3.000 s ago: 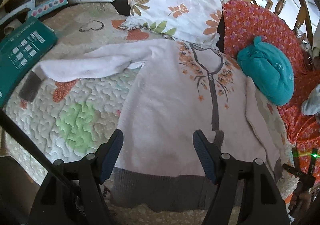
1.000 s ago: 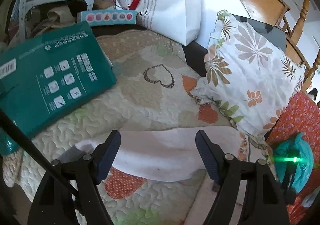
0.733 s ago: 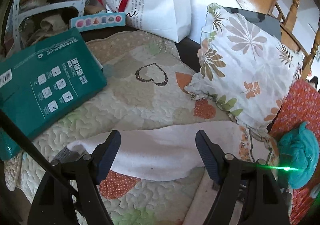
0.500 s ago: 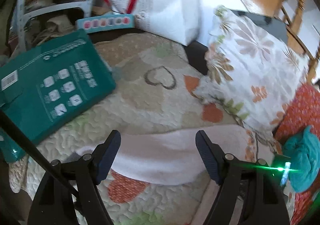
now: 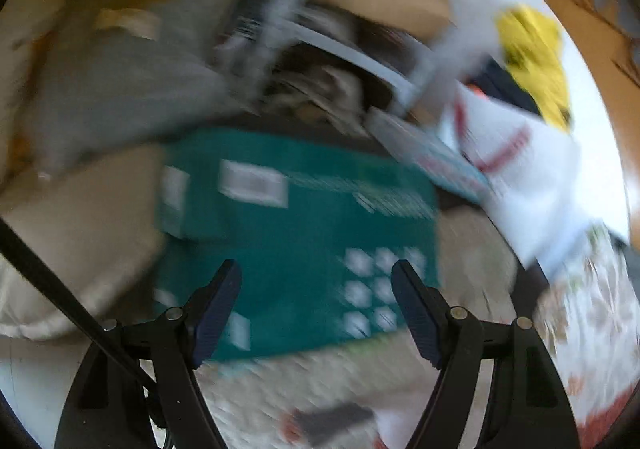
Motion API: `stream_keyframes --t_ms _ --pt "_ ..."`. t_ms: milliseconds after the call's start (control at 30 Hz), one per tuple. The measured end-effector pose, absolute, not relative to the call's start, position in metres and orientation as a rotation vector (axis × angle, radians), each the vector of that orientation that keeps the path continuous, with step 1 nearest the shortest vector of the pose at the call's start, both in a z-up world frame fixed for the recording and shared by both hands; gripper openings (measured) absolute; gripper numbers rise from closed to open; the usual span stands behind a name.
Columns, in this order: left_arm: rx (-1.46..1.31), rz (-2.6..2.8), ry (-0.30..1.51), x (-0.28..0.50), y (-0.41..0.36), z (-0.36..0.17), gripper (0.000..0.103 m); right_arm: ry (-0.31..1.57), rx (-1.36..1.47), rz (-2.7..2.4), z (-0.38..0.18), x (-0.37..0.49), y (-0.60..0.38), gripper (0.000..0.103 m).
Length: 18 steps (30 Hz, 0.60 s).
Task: Fold small clothes
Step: 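Carry the sleeve across the cardigan body and release it with the right gripper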
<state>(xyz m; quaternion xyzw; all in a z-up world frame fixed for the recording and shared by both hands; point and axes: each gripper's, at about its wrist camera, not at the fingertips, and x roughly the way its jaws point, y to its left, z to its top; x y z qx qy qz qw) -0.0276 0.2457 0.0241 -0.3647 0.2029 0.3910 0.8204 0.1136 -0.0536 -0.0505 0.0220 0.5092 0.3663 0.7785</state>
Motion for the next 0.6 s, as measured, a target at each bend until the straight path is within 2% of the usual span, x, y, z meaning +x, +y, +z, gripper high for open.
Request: stream_keyframes --t_ms 33,333,400,433,600 --pt "-0.783 0.852 0.419 -0.034 0.252 0.024 0.076 1.098 0.043 0.816 -0.051 0.109 -0.039 0.055" --pt "-0.83 0.873 0.389 -0.057 0.279 0.021 0.076 1.191 -0.066 0.861 -0.083 0.068 0.065 0.058" --pt "-0.832 0.856 0.401 -0.056 0.276 0.02 0.076 1.216 -0.099 0.851 -0.091 0.066 0.073 0.015" --pt "-0.827 0.845 0.408 -0.053 0.274 0.02 0.076 1.224 -0.112 0.84 -0.091 0.066 0.071 0.009" --pt "-0.762 0.787 0.436 -0.033 0.246 0.027 0.076 1.108 -0.065 0.783 -0.042 0.076 0.001 0.008"
